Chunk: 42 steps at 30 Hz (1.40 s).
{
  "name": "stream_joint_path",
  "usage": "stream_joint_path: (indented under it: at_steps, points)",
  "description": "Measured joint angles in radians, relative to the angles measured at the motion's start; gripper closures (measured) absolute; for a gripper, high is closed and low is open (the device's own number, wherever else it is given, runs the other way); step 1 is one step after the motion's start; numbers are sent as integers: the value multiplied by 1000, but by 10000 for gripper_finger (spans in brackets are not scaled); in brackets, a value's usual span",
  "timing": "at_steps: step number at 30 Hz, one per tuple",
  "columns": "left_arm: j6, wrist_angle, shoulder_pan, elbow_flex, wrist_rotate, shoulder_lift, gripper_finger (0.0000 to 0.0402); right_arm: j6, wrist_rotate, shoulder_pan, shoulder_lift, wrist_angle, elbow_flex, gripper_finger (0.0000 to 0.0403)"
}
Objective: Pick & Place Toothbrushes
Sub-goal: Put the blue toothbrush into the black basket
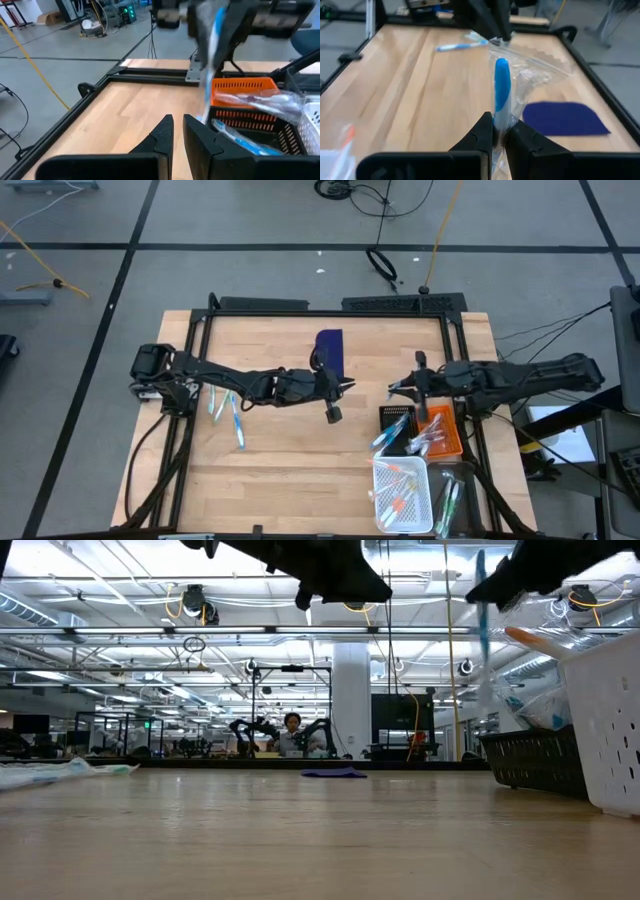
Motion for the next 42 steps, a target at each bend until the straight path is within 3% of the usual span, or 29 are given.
stream_joint_path:
  at_steps: [12,20,25,32,42]
  points:
    - [4,-6,2,0,0,0,360,-25,1,192,87,-352,147,384]
    - [3,-12,5,0,0,0,360,-63,6,301,119,-348,151,384]
    - [1,-23,5,0,0,0,360,-75,61,322,146,-374,148,384]
    - [-20,-22,5,0,0,0,360,-85,56,322,150,-322,73,335]
    - [-23,-22,5,0,0,0,360,-6,25,327,150,-292,66,296]
